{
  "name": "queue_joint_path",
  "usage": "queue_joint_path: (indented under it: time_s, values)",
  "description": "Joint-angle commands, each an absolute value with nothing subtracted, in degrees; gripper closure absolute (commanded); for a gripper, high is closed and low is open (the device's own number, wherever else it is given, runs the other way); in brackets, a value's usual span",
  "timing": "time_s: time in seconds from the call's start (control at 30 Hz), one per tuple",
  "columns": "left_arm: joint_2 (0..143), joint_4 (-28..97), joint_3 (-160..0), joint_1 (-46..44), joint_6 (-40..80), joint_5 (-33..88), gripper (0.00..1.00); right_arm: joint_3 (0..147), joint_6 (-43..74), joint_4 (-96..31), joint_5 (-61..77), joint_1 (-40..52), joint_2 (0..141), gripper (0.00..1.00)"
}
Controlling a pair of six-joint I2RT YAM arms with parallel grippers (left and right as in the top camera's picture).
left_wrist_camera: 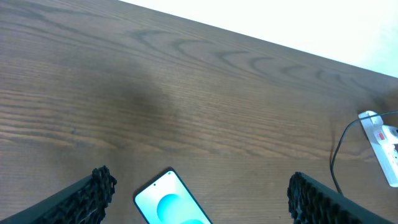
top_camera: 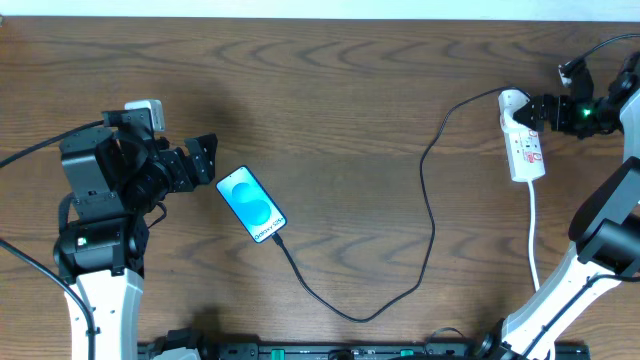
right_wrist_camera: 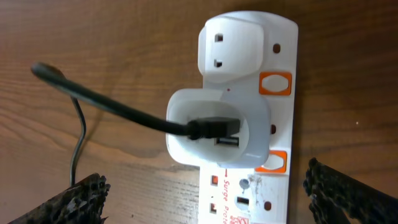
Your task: Plug charger to phone and switch on socket
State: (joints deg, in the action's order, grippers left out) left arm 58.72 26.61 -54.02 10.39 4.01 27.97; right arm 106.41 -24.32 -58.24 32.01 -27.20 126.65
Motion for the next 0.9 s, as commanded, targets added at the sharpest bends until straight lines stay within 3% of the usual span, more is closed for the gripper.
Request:
queue_joint_path:
  time_s: [0.0, 0.87]
  values:
    - [58.8, 26.6, -53.9, 10.5, 3.0, 28.2, 0.09, 107.1, -22.4, -57.8, 33.8, -26.0, 127.2, 0.01]
    - [58.8, 26.6, -53.9, 10.5, 3.0, 28.2, 0.09, 105.2, -17.6, -58.0, 30.4, -25.1, 127.5, 0.01]
